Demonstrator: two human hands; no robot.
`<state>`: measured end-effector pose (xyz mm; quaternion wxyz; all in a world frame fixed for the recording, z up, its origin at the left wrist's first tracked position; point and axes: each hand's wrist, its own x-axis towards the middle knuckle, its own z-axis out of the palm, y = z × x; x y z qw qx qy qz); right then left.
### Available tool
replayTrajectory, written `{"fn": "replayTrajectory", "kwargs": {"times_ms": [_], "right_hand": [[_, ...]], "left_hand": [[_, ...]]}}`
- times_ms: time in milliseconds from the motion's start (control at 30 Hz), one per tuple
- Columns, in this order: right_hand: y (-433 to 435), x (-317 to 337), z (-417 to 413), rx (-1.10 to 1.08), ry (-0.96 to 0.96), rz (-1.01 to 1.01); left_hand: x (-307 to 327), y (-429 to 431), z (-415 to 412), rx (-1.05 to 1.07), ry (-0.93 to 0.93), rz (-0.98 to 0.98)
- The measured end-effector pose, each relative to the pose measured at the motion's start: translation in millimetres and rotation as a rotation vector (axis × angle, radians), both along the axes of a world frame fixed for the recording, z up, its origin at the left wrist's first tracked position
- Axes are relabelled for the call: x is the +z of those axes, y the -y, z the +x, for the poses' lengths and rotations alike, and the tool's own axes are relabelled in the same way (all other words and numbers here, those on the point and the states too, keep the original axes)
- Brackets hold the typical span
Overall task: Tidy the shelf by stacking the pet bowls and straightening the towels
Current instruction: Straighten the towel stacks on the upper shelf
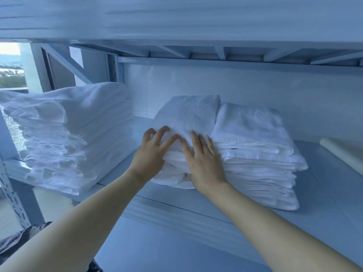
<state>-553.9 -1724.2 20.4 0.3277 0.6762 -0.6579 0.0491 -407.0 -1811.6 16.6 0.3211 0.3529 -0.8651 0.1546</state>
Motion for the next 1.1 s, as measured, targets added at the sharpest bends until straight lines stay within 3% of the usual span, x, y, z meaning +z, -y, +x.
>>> {"fn": "replayTrajectory", "kwargs": {"times_ms": [167,433,667,867,1100], "right_hand": [[-2,0,2,0.056,0.056,-0.004],[-17,1,45,0.315,0.341,0.011],[-17,-1,79,0.438,0.370,0.022],[-27,1,55,0.504,0.364,0.015],[-57,24,9,0.481,0.370,-0.114]], "left_hand": [[8,-9,10,0.014,0.013,0.001],[13,-37,72,0.122,0.044,-0.054],[10,-56,112,0.220,0.028,0.007],[17,-65,107,0.207,0.079,0.034],[29,-96,40,0.191,-0.030,-0.057]]}}
